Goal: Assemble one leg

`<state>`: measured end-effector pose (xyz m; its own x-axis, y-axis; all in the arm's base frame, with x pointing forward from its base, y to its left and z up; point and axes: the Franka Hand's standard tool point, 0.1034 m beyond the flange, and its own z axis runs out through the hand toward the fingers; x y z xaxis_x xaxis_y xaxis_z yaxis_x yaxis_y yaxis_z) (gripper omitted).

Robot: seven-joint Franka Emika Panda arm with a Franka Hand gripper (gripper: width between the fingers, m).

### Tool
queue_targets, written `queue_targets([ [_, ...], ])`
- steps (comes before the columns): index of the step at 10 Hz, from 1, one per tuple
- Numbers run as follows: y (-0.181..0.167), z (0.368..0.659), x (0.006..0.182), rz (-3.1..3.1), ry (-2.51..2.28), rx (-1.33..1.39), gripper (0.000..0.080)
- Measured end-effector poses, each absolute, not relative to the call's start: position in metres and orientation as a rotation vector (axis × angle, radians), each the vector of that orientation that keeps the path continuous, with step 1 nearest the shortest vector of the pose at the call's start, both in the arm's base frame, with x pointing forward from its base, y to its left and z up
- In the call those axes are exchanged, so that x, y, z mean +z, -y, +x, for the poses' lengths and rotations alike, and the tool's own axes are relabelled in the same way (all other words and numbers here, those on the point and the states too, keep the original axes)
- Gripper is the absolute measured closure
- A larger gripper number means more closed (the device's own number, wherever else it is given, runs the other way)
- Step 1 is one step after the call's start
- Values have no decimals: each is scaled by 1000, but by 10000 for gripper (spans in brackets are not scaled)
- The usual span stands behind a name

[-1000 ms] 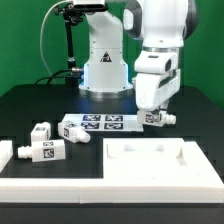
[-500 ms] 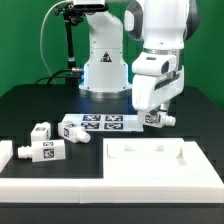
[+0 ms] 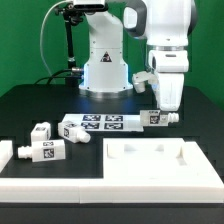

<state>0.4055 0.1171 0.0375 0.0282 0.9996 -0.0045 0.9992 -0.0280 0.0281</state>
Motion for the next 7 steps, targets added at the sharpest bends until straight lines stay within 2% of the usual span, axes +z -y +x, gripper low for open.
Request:
queue_targets([
  [2,-116,406,37,2068,-2323,18,514],
  [4,-119,398,29,1558,-2695,-29,514],
  [7,-124,393,28,1260,-2840,-49,514],
])
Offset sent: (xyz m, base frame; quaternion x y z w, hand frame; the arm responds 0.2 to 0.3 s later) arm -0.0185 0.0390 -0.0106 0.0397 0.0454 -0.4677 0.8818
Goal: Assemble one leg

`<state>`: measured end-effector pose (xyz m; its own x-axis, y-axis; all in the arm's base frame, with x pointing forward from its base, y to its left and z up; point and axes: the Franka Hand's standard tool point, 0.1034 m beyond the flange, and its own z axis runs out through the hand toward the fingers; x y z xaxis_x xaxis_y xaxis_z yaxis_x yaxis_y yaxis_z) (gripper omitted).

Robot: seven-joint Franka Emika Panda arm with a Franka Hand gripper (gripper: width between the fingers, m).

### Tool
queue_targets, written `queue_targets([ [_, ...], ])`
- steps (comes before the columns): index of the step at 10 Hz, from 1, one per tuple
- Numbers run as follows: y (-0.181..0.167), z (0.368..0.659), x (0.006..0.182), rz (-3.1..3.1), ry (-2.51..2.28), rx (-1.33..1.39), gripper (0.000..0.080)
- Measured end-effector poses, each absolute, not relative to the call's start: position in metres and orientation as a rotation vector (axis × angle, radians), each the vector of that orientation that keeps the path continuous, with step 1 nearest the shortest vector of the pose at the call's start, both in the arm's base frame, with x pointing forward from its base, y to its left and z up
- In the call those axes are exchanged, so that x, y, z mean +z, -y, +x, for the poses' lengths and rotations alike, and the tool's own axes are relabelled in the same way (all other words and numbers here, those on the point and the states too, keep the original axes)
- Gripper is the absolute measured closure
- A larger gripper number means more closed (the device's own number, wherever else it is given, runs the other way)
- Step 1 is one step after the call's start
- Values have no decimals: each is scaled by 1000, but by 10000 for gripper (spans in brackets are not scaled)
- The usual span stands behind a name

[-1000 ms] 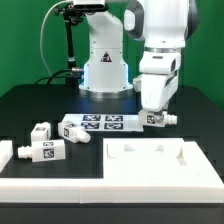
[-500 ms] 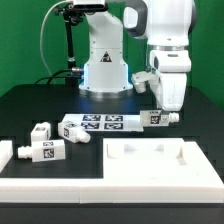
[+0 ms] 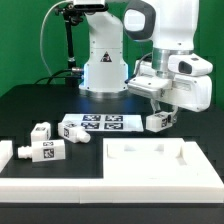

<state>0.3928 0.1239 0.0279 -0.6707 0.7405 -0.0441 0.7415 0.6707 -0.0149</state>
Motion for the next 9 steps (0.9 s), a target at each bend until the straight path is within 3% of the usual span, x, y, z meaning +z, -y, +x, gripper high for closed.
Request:
queue_targets([
  [9,-132,378,10,1197,-2902,-93,514],
])
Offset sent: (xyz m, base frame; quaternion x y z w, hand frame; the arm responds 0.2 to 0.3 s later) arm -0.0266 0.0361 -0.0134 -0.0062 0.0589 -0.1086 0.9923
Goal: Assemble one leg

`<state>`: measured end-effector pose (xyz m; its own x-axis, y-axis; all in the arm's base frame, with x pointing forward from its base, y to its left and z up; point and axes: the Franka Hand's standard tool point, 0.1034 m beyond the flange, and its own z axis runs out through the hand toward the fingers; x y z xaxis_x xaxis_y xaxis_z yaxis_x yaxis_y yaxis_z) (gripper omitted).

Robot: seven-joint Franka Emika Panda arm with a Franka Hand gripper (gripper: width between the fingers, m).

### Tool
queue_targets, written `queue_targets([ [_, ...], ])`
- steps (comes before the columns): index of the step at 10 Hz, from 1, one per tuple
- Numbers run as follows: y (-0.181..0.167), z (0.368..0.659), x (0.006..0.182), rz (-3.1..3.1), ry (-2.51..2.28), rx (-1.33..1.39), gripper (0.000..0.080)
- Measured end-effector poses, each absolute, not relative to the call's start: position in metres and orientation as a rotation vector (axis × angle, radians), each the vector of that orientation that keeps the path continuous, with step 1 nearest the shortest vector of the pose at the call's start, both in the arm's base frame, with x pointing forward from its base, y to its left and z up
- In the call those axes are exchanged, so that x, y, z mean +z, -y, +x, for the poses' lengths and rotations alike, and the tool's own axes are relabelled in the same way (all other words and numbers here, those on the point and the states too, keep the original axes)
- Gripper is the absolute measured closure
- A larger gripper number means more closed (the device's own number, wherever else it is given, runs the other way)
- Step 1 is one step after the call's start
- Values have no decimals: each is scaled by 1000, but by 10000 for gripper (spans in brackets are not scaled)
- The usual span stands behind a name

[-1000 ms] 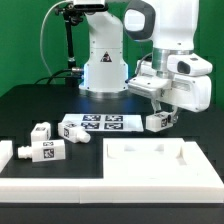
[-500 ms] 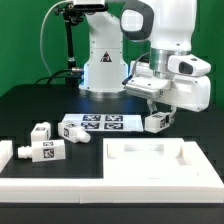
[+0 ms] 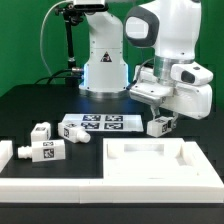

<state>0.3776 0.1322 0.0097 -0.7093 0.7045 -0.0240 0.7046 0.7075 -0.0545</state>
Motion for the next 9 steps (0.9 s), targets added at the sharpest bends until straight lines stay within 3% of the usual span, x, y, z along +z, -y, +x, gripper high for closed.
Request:
queue_targets([
  [2,-131,378,10,1200,-2900,-95,514],
  [3,-131,378,10,1202,-2900,-95,327],
  [4,-129,379,11,1207,-2896,-98,209],
  [6,-112,401,45,1344,-2773,-118,162],
  [9,-112,412,52,1787,-2485,-149,152],
])
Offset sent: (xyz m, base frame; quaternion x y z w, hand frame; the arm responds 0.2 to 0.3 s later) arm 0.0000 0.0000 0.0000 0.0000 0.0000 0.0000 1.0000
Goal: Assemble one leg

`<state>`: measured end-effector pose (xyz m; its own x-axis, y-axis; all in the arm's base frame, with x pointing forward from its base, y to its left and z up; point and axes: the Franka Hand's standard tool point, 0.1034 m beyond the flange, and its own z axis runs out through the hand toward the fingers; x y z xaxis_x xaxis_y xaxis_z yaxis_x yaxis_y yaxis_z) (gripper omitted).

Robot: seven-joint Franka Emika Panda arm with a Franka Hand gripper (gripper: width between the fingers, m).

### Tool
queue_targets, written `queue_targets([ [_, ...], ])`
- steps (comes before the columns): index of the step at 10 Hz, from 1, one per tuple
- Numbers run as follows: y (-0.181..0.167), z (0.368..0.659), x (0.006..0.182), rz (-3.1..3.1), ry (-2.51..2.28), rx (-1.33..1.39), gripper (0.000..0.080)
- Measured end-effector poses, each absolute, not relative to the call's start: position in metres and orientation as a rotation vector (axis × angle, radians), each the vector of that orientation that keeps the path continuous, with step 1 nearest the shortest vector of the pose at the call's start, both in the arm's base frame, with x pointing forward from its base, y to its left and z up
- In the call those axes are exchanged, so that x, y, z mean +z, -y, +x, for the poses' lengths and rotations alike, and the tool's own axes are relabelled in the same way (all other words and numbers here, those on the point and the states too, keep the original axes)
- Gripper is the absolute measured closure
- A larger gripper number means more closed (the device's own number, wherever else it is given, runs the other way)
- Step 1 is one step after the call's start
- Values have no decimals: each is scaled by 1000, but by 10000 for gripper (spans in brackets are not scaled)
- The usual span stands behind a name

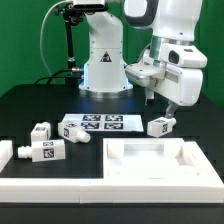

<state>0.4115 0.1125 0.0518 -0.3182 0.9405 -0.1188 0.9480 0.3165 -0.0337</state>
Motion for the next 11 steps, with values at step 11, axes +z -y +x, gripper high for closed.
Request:
queue_targets([
  [11,-122,421,56,2954,-868,-85,151],
])
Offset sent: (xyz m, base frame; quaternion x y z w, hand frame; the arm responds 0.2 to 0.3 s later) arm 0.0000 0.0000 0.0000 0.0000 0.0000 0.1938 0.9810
